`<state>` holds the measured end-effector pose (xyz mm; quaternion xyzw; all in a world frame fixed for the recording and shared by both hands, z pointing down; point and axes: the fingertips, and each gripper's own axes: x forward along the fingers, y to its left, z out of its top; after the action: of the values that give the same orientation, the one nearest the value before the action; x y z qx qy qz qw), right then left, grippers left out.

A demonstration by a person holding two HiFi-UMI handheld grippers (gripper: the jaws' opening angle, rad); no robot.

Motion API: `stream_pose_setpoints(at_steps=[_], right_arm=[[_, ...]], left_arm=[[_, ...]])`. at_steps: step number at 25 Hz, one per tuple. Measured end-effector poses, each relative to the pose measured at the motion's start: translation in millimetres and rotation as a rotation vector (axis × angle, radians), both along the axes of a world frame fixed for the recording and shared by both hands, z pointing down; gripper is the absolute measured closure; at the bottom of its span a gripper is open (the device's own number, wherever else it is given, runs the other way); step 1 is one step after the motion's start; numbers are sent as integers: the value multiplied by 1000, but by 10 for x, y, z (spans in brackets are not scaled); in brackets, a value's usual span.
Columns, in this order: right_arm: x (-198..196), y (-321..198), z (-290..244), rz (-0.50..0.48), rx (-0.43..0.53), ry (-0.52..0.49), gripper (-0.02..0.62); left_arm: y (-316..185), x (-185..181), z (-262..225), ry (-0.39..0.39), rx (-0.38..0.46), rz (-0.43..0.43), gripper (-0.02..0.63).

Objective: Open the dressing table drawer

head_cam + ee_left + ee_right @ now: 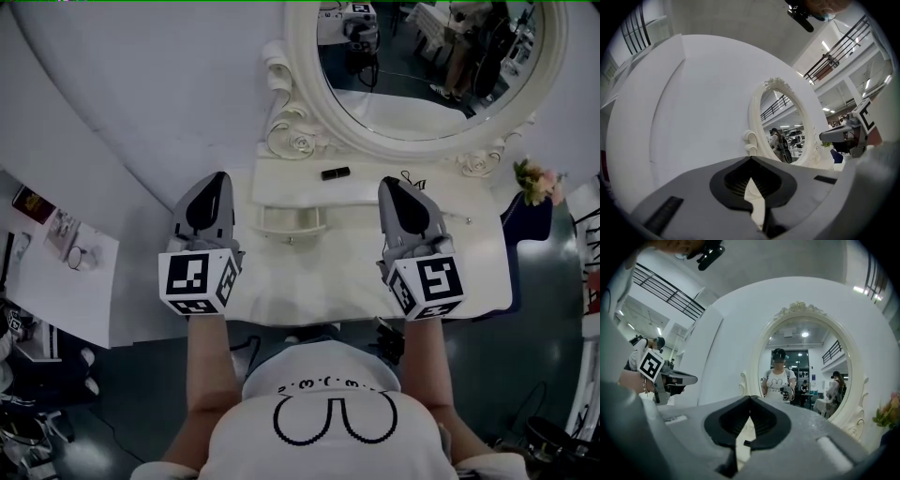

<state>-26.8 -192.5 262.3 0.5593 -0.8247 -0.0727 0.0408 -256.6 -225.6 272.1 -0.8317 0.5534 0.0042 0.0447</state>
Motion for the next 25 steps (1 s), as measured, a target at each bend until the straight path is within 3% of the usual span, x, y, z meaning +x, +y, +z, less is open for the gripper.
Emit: stream_pose_setpoints(at_steps=[9, 16, 25], right_arm=[[-70, 37, -23, -11, 4, 17, 594], [-86, 43, -15, -12, 2, 24, 594], [-90, 47, -16, -11, 5, 16, 594]], left_arm=[[69, -122, -112, -9, 34, -27, 607], [104, -88, -147, -63, 57, -28, 607], [117, -54, -189, -49, 76, -13, 607]])
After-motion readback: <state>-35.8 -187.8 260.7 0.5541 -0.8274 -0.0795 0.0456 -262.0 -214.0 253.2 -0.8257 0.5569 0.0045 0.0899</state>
